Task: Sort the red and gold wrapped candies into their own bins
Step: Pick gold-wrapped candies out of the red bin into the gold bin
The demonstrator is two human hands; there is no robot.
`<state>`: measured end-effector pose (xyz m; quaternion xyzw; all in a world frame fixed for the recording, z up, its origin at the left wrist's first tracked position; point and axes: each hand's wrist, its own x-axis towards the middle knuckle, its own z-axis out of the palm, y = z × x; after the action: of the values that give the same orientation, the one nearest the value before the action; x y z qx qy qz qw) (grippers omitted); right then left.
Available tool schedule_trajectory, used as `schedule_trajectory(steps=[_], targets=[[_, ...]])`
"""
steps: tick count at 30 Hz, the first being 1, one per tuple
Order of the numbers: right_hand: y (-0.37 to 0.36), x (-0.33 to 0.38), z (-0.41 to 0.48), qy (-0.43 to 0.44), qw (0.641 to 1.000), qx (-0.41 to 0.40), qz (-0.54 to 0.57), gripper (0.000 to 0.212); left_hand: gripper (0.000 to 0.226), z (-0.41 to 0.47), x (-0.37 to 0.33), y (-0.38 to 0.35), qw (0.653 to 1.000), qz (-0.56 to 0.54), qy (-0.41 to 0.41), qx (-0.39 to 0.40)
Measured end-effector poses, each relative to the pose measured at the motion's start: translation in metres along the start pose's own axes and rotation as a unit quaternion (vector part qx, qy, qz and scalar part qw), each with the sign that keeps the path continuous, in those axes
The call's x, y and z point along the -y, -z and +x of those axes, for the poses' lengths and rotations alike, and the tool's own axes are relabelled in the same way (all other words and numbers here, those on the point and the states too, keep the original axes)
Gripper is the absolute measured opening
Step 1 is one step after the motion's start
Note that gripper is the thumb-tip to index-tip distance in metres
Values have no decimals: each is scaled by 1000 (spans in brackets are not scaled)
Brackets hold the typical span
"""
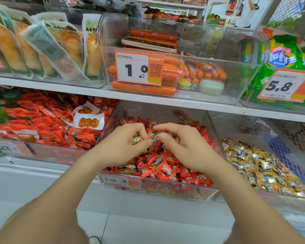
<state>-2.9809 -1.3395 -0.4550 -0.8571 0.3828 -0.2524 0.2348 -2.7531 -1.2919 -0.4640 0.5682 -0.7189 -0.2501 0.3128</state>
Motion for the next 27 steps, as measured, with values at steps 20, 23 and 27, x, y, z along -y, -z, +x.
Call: schedule_trajectory(steps=[20, 23, 27], targets=[[3, 3, 3, 5, 991, 113, -68, 17, 31, -27, 15, 18, 976, 170, 79, 110], [5, -1, -3, -13, 978, 150, -145, 36, 48, -30, 12, 19, 960, 209, 119, 146], [12, -3, -3, -16, 962, 118, -247, 30, 53, -27, 12, 18, 945, 234, 127, 190]])
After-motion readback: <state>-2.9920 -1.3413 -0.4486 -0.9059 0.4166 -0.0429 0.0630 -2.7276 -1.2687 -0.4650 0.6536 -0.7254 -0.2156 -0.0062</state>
